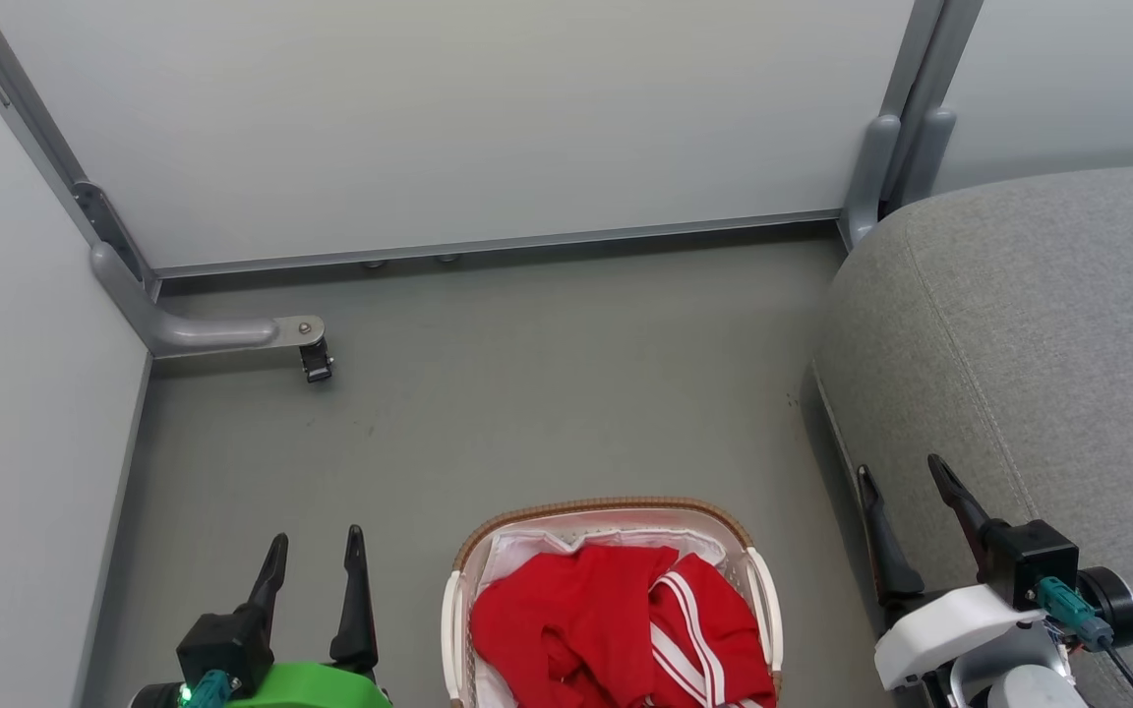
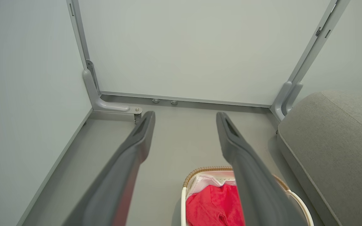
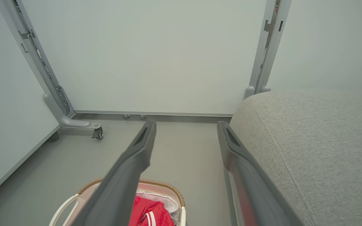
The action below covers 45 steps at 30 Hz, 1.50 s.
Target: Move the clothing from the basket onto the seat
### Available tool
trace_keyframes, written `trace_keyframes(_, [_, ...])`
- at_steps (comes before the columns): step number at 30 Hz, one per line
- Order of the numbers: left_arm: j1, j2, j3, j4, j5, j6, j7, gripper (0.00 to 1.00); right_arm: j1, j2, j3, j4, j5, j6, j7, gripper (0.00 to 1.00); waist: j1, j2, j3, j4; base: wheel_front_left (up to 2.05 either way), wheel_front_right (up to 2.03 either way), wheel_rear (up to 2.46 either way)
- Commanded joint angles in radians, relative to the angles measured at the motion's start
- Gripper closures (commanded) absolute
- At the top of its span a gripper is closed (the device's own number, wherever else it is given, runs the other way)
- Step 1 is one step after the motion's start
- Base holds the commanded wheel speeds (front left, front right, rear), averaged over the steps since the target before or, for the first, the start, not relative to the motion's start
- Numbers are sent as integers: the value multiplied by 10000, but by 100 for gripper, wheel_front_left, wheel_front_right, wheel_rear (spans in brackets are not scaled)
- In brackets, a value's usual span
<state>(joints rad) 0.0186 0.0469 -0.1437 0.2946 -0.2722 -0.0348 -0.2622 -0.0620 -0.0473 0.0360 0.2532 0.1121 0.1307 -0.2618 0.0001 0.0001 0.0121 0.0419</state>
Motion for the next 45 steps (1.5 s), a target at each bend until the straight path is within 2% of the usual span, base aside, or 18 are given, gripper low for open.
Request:
trace_keyframes(1, [76, 62, -8, 12, -65, -29, -40, 0, 103, -56, -1, -15, -47, 0, -49, 0, -1, -1, 0, -1, 0, 0, 0])
trace_keyframes(16, [34, 63, -97, -53, -17, -9, -40, 0, 132, -57, -51, -84, -32, 0, -49, 0, -1, -1, 99, -5, 0, 0, 0])
trace_keyframes(23, [-478, 56, -488, -20, 220, -207, -40, 0, -161, -55, -230, -212, -106, 0, -49, 0, -1, -1, 720, 15, 0, 0, 0])
trace_keyframes(33, [-2502, 57, -1898, 845, 987, -633, -28, 0, -1113, -55, -729, -544, -196, -1, -49, 0, -1, -1, 2689, -251, 0, 0, 0])
trace_keyframes(38, [-4087, 58, -3276, 2257, 1618, -785, -25, 0, -1780, -55, -1131, -888, -267, -3, -49, 0, -1, -1, 3996, -454, 0, 0, 0])
trace_keyframes(45, [-6025, 63, -5029, 4157, 1533, -850, -22, 0, -2697, -48, -1425, -1492, -183, -3, -49, 0, -1, -1, 5642, -894, 0, 0, 0])
